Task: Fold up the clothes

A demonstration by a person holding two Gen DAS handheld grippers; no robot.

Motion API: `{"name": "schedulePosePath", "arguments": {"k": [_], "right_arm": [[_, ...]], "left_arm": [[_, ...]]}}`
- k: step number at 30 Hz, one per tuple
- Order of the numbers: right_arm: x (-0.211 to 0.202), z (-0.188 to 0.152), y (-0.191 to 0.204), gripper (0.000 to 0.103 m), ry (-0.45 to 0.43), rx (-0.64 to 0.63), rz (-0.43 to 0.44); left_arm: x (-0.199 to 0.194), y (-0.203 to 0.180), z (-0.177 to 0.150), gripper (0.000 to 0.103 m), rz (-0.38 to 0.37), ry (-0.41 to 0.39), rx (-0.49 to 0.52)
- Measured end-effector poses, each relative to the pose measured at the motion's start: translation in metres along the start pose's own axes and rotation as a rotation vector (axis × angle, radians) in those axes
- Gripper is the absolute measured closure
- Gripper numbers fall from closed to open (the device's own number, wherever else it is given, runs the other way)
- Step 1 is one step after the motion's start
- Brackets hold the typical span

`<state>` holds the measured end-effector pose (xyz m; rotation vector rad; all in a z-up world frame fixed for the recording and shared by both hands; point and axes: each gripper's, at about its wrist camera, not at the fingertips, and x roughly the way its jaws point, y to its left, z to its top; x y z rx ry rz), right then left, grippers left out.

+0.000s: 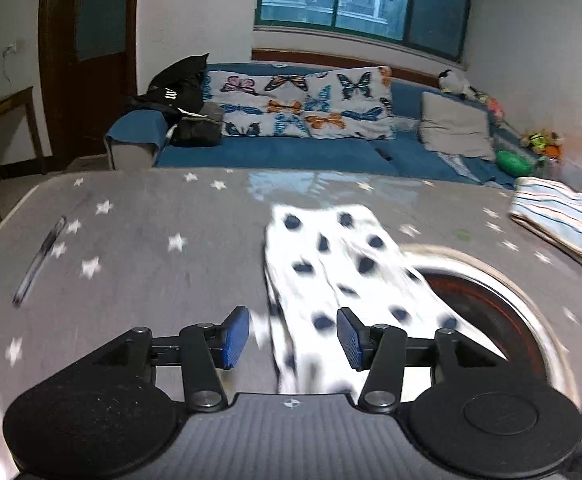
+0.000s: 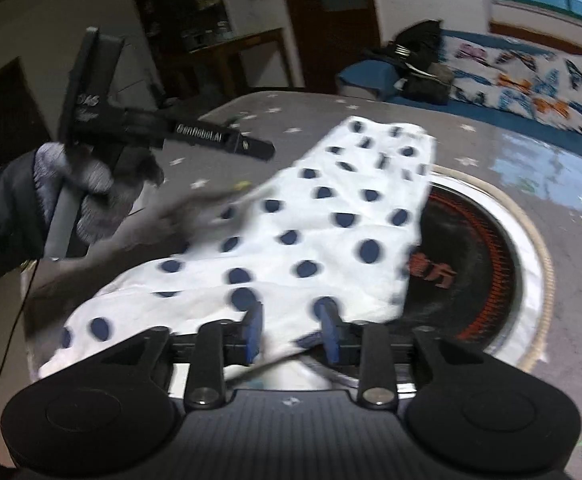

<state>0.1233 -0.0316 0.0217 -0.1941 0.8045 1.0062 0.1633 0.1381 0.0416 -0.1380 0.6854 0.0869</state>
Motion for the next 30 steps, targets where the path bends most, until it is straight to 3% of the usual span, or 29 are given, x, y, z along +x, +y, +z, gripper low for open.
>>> {"name": "schedulePosePath", "arguments": {"k": [6, 7, 8, 14, 22, 30], "right_arm": [[0.009, -0.005, 0.039, 0.068, 0.024, -0.102, 0.082], [0.011, -0.007, 0.044, 0.068, 0.029, -0.112, 0.094], [0.013, -0.009, 0.049, 0.068, 0.036, -0.122, 0.103], [0.023, -0.022, 0.068, 0.068, 0.089, -0.181, 0.119], [0.02, -0.04, 0.075, 0.067, 0.139, -0.218, 0.106], [0.006, -0.022, 0.064, 0.067, 0.121, -0.174, 0.132]], "left_arm": [[-0.049, -0.019, -0.045, 0.053, -0.079, -0.007, -0.042], [-0.055, -0.02, -0.051, 0.057, -0.1, -0.006, -0.056], [-0.06, -0.021, -0.057, 0.068, -0.124, -0.005, -0.07], [-0.07, -0.02, -0.089, 0.09, -0.167, 0.017, -0.109], [-0.055, -0.009, -0.104, 0.096, -0.065, 0.028, -0.06], [-0.073, -0.009, -0.092, 0.095, -0.108, -0.004, -0.103]]}}
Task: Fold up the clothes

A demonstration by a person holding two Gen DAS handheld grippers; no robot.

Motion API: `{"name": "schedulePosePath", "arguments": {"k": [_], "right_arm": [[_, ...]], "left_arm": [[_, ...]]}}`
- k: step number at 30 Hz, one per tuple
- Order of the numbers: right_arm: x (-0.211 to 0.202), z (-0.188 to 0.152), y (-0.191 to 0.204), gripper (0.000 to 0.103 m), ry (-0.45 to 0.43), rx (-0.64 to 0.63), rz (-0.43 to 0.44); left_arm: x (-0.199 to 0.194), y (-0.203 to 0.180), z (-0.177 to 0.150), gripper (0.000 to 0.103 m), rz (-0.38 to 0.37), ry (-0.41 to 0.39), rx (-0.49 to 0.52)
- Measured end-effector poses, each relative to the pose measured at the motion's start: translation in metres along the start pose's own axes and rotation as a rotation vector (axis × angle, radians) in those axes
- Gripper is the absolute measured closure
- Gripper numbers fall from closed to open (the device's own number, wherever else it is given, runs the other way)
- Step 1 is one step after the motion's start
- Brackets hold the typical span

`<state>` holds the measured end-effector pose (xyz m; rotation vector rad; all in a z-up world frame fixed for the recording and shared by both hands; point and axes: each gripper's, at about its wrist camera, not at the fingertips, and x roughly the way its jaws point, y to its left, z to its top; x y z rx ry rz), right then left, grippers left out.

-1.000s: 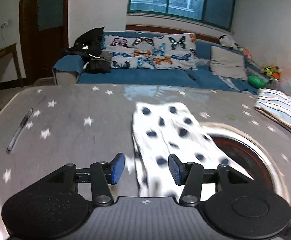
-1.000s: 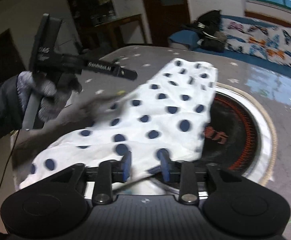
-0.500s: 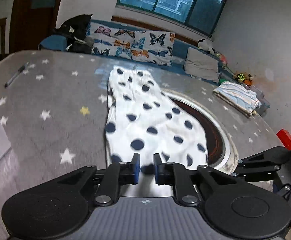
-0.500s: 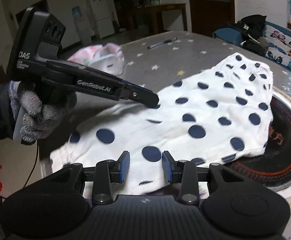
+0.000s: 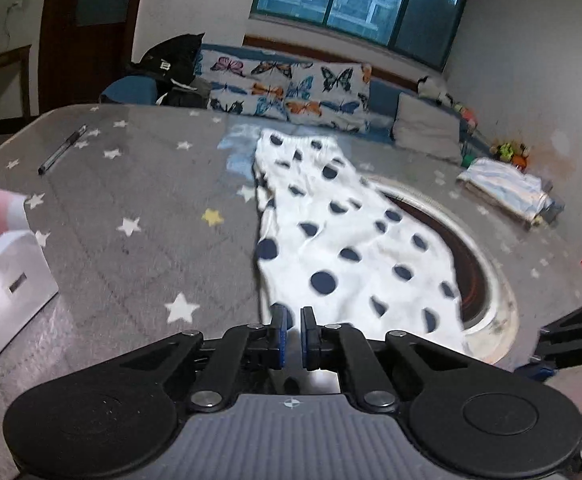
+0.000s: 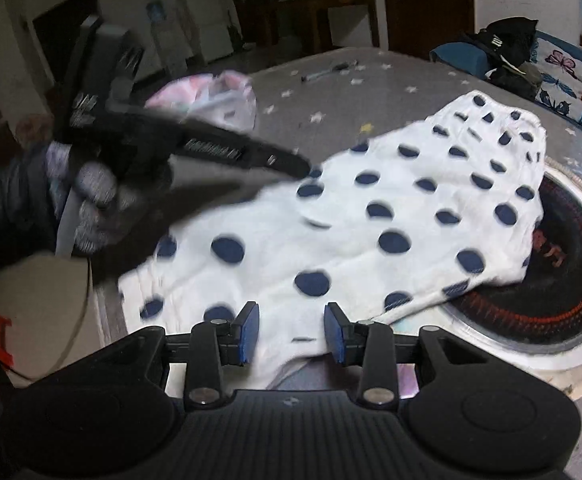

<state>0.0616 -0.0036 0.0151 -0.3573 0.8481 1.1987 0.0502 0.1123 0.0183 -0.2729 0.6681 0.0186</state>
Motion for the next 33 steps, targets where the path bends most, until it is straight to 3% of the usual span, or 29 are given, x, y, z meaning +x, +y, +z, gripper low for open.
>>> {"name": "schedulePosePath", "arguments": {"k": [8, 13, 19, 33], "right_arm": [[0.011, 0.028, -0.051, 0.067, -0.059, 0.066, -0.126], [0.029, 0.034, -0.083, 0.067, -0.004, 0.123, -0.146], [0.041, 0.067, -0.104, 0.067, -0.036, 0.123, -0.151], [0.111, 0.123, -0.173, 0.067, -0.038, 0.197, -0.228]], "left_arm": [[-0.004, -0.027, 0.003, 0.095, -0.095, 0.009, 0.006], [0.006, -0.036, -0.006, 0.094, -0.122, 0.07, 0.019], [0.011, -0.048, -0.019, 0.094, -0.114, 0.108, 0.065], [0.016, -0.043, -0.025, 0.09, -0.145, 0.131, 0.048]]}}
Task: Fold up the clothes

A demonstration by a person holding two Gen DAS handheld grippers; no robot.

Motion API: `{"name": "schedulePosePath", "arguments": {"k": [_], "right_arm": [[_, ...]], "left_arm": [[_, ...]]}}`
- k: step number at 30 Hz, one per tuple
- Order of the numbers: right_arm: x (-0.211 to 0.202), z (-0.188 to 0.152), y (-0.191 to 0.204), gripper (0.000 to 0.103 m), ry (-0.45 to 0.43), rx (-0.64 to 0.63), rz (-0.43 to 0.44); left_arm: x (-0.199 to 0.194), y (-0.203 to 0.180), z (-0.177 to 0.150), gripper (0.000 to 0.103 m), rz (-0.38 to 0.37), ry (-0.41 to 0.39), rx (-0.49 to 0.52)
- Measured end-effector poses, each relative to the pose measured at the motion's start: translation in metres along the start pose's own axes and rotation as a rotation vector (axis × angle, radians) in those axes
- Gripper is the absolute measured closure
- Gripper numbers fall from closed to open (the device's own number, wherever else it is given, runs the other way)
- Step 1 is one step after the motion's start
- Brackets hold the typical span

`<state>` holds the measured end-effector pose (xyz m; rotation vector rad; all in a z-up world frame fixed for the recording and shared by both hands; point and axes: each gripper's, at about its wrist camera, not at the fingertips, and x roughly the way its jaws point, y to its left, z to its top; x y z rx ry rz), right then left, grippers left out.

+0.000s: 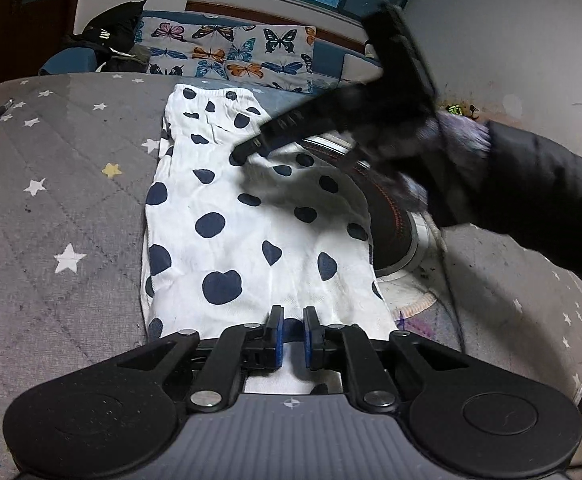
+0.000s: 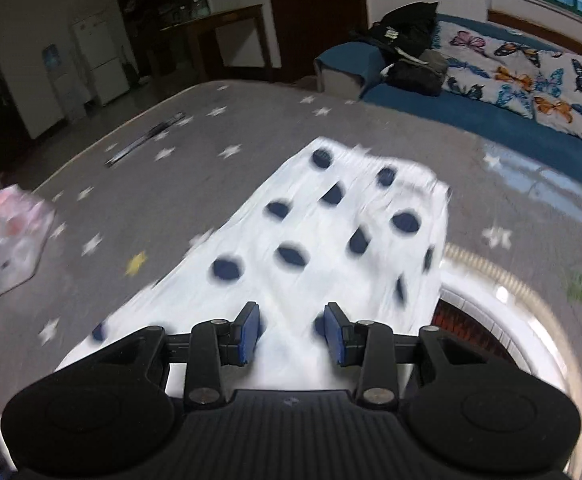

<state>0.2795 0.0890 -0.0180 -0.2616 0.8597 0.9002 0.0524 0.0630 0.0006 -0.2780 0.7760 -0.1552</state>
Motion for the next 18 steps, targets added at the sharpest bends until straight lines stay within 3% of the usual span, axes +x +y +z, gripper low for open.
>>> {"name": "schedulePosePath", "arguments": {"k": [12, 15, 18], "right_arm": [[0.028, 0.055, -0.036, 0.064, -0.06, 0.03, -0.033], [0.02, 0.062, -0.046, 0.054, -0.09, 0.026, -0.054], [0.024, 0.064, -0.056, 0.053, -0.07, 0.021, -0.11]], "left_arm": [[0.0, 0.003, -0.001, 0.089, -0.017, 0.004, -0.039], [-0.001, 0.004, -0.001, 0.088, -0.02, 0.004, -0.048], [-0.001, 0.003, 0.0, 0.086, -0.024, 0.006, -0.051]]}}
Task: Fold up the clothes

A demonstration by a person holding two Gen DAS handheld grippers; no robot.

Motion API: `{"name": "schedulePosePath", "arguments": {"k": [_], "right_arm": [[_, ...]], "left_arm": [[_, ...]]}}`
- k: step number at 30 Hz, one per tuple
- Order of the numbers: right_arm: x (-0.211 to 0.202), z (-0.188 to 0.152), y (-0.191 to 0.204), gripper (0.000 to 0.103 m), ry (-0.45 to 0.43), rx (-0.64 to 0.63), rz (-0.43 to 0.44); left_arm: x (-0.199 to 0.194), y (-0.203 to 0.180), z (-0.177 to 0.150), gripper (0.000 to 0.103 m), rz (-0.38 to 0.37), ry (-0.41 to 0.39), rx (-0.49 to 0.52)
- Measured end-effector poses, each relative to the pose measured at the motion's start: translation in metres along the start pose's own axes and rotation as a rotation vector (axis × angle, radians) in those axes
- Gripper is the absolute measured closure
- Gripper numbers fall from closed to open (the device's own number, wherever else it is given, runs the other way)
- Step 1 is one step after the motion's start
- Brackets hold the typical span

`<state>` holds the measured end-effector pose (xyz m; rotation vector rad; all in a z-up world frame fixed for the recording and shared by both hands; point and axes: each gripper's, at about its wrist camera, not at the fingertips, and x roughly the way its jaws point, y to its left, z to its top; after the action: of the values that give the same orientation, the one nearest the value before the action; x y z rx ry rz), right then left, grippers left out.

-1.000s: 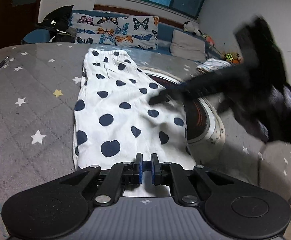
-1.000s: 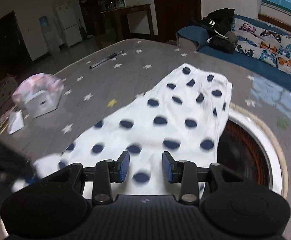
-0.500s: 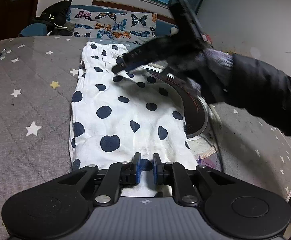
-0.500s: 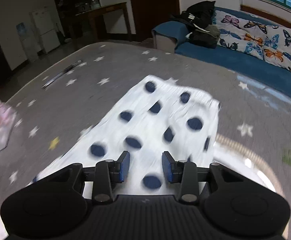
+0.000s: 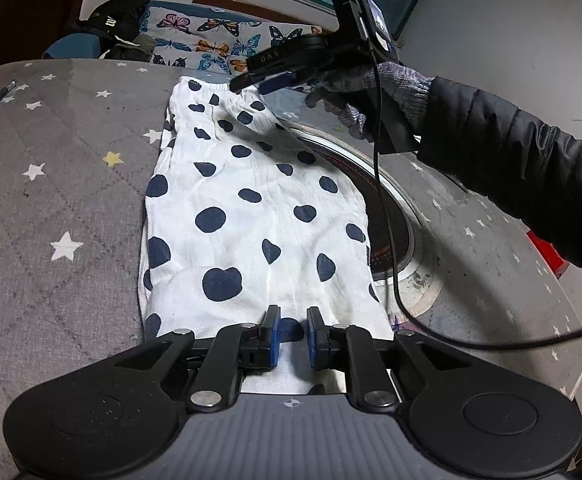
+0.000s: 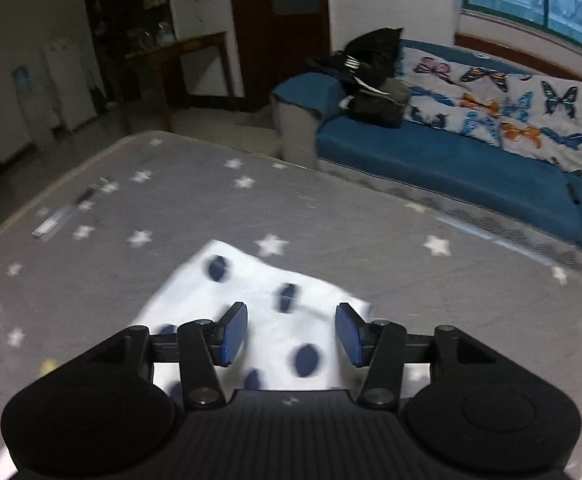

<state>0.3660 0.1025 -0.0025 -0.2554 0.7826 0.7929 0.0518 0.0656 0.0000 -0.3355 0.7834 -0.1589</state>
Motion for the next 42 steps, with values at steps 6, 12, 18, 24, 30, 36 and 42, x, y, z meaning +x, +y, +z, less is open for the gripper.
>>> {"name": "schedulePosePath", "arguments": {"k": [6, 12, 18, 24, 30, 36, 42], "right_arm": [[0.016, 0.0, -0.021, 0.05, 0.018, 0.078, 0.006], [0.023, -0.005, -0.031, 0.045, -0.006, 0.112, 0.027], [0.022, -0.007, -0.028, 0.063, -0.012, 0.098, 0.038], [0.013, -0.006, -0.027, 0.084, -0.022, 0.145, 0.062], [-0.013, -0.006, -0.022, 0.086, -0.07, 0.169, 0.103], [-0.051, -0.007, -0.004, 0.086, -0.097, 0.143, 0.158], [-0.1, -0.018, 0.019, 0.086, -0.116, 0.11, 0.218]], "left_arm": [[-0.001, -0.001, 0.001, 0.081, -0.001, 0.003, -0.005], [-0.012, -0.002, 0.004, 0.063, 0.007, -0.022, -0.014], [-0.031, 0.001, 0.003, 0.049, 0.043, -0.054, -0.041], [-0.039, 0.008, -0.004, 0.03, 0.097, -0.053, -0.078], [-0.046, 0.01, -0.014, 0.026, 0.155, -0.041, -0.085], [-0.055, 0.016, -0.025, 0.023, 0.205, -0.031, -0.109], [-0.067, 0.018, -0.035, 0.021, 0.229, -0.052, -0.124]]}}
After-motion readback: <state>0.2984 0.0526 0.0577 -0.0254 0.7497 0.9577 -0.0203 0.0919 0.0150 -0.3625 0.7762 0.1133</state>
